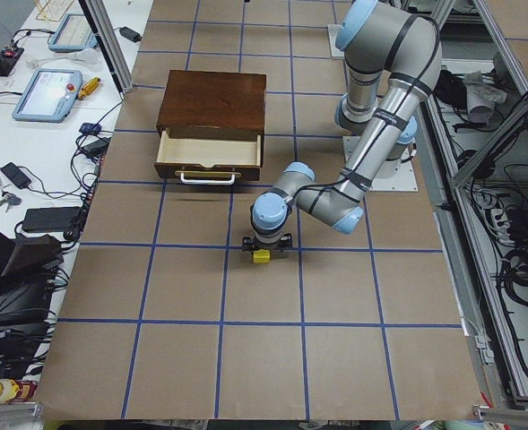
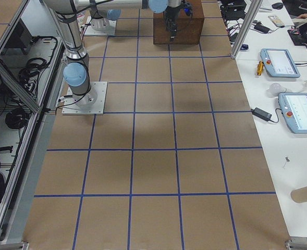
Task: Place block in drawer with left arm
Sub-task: 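Lower the left gripper over the yellow cube and close on it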
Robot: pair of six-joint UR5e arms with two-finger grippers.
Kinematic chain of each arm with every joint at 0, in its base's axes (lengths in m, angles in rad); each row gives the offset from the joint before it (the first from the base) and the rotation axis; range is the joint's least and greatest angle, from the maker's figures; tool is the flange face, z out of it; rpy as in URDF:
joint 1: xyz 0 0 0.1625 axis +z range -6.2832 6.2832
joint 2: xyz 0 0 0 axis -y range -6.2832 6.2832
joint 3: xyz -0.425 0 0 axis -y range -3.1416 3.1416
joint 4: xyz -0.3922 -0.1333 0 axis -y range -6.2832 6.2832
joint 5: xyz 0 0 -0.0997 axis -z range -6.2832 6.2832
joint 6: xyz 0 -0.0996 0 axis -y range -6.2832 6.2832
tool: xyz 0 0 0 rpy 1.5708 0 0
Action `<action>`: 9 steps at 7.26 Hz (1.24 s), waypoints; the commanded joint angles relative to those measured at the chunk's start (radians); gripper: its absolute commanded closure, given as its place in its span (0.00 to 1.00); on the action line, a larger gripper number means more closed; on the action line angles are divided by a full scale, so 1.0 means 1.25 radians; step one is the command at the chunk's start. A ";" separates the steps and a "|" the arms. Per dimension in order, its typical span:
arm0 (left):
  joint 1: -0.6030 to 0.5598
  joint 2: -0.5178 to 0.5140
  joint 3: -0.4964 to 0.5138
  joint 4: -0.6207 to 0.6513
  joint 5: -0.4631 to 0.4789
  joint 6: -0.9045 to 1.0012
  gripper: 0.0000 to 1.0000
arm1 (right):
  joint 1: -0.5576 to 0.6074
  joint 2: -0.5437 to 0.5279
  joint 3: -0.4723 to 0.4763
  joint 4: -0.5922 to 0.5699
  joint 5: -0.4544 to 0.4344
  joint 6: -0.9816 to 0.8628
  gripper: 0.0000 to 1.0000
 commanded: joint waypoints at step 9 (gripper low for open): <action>-0.012 -0.033 0.003 0.048 -0.009 -0.002 0.00 | 0.000 0.000 0.000 0.000 0.000 0.001 0.00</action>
